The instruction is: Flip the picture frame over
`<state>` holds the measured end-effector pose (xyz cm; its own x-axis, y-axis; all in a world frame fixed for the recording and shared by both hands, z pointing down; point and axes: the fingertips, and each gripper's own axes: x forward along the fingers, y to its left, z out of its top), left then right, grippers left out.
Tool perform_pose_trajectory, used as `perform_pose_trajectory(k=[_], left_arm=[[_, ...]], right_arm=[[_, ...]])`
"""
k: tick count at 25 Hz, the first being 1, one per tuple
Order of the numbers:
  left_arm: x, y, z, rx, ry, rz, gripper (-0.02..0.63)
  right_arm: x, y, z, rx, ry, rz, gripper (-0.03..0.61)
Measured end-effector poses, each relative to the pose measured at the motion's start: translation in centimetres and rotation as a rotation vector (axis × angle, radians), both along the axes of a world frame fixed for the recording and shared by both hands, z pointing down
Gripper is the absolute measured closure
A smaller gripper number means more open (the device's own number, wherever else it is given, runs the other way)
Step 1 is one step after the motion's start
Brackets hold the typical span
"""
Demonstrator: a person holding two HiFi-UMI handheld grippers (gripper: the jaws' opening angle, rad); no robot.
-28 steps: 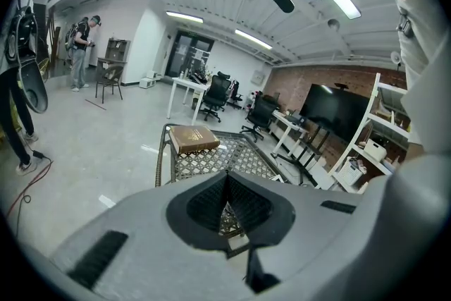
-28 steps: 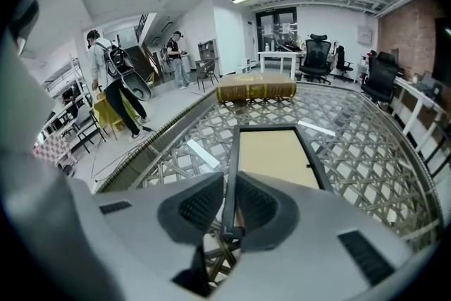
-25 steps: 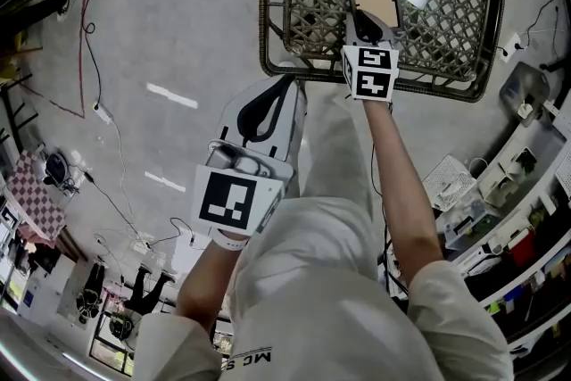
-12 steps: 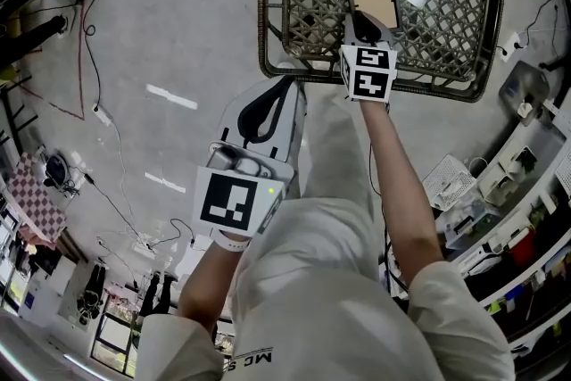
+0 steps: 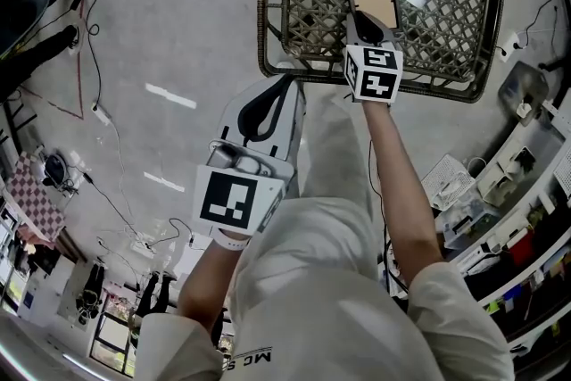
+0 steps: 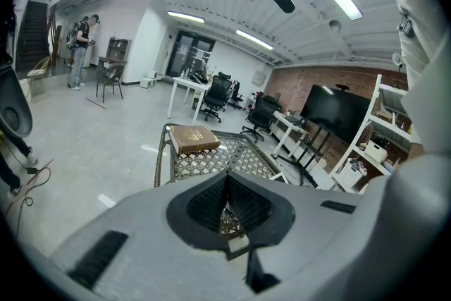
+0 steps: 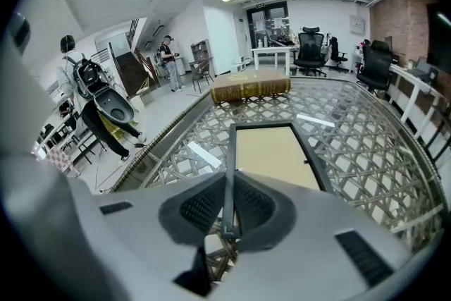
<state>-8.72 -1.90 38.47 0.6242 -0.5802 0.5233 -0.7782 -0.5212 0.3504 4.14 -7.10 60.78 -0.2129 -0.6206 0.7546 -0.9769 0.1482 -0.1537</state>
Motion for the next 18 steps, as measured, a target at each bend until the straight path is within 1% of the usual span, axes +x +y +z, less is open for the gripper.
perform_pose_trajectory(k=[3, 6, 18], left_arm=[[0.0, 0.0, 0.1, 0.016, -0.009, 0.013, 0.589], [0.2, -0.1, 0.0, 0.007, -0.001, 0.012, 0.589], [0.4, -0.4, 0.0, 0.020, -0.004, 0.031, 0.589]], right_arm=[[0.0, 0.0, -0.2, -0.002, -0.023, 0.003, 0.525], [0.0, 0.0, -0.7, -0.001, -0.047, 0.011, 0.525], [-0.5, 0.3, -2.5, -0.005, -0.191, 0.033, 0.525]])
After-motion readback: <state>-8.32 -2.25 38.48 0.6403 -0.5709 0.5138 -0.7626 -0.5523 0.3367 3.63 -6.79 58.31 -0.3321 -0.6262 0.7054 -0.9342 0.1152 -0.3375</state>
